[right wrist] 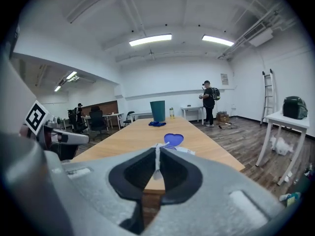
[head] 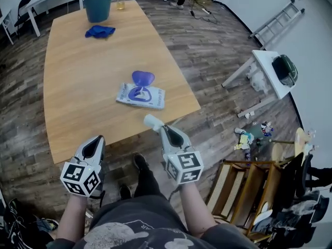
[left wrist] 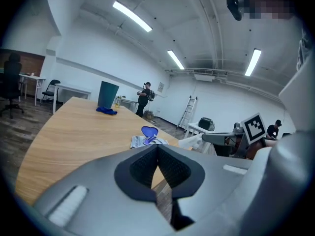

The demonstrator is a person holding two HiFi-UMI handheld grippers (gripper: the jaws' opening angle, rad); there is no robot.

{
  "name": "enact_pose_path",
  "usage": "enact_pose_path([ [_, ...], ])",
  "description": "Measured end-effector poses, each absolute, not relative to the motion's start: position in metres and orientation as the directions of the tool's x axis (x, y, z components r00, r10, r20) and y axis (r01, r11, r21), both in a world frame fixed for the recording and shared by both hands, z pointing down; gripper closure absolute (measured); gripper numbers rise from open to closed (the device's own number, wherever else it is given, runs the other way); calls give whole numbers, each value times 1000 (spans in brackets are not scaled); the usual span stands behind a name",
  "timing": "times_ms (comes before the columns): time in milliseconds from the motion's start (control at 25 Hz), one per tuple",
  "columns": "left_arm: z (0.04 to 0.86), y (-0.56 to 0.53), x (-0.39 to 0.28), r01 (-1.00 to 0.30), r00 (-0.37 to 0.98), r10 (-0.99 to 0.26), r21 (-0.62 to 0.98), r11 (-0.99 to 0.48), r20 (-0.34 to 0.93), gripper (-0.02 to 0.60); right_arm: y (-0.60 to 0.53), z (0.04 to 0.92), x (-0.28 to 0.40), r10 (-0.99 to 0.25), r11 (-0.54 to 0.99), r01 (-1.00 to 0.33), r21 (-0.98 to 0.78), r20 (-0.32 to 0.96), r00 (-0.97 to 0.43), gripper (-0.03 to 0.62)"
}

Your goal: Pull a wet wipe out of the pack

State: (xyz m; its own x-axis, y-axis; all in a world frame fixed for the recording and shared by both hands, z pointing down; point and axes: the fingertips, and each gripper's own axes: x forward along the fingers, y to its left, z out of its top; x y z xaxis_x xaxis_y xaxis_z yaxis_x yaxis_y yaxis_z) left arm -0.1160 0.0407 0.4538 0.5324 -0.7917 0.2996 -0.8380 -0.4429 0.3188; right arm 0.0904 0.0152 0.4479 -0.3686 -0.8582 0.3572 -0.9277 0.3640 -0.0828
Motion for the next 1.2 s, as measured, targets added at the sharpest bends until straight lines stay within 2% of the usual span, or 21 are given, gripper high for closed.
enact_pose_path([
  [200, 415, 77, -123, -814, 568, -802, 268, -515, 185, 563, 80, 436, 83, -881, 319, -946, -56, 350, -318, 580],
  [440, 398, 100, -104, -773, 625, -767, 259, -579, 148, 563, 133, 419, 104, -906, 264, -964, -16, 338, -254, 582],
  [680, 398, 115, -84, -762, 637, -758, 259, -593, 139, 563, 153, 425, 130, -914, 217, -975, -47, 342, -220, 582],
  [1200, 401, 173, -46, -797, 596, -784, 247, -551, 175, 563, 206, 422, 159, -908, 278, -959, -52, 312, -280, 583],
])
